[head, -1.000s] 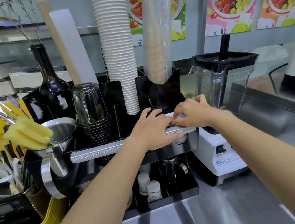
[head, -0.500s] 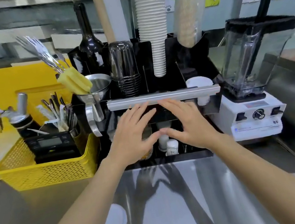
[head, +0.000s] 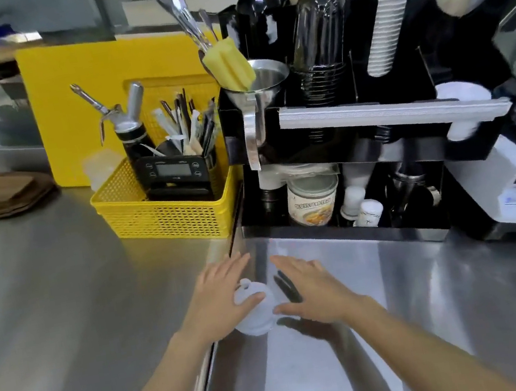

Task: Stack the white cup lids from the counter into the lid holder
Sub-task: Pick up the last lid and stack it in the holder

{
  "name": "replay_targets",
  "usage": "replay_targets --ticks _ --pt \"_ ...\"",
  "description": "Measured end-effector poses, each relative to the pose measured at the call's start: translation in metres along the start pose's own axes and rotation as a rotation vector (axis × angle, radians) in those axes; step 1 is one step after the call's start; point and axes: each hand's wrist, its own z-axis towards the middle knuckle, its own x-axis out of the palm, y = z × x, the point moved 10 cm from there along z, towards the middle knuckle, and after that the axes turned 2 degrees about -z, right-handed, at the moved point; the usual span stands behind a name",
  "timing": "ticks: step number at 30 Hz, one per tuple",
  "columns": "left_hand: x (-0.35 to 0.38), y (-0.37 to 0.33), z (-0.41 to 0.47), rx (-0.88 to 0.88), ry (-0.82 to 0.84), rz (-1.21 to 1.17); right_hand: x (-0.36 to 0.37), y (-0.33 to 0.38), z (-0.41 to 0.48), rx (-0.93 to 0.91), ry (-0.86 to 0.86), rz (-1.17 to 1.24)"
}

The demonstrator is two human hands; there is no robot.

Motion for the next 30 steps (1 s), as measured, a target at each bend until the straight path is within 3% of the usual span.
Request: replay_targets --ticks 6,15,23,30 --pt "0.028 0.037 -0.032 -0.115 0.115 -0.042 0.035 0.008 0.013 0.048 0.078 0.0" --pt "0.02 0.026 -0.038 -0.119 0.042 -0.279 0.038 0.015 0.017 0.015 0.088 0.051" --pt "-0.017 -0.012 -0.006 -0.133 -0.041 -0.478 -0.037 0.002 0.008 -0.01 -0.133 0.143" --pt "-0.059 -0.094 0.046 0.043 -0.079 -0.591 -0.135 -0.022 -0.032 0.06 -0.372 0.251"
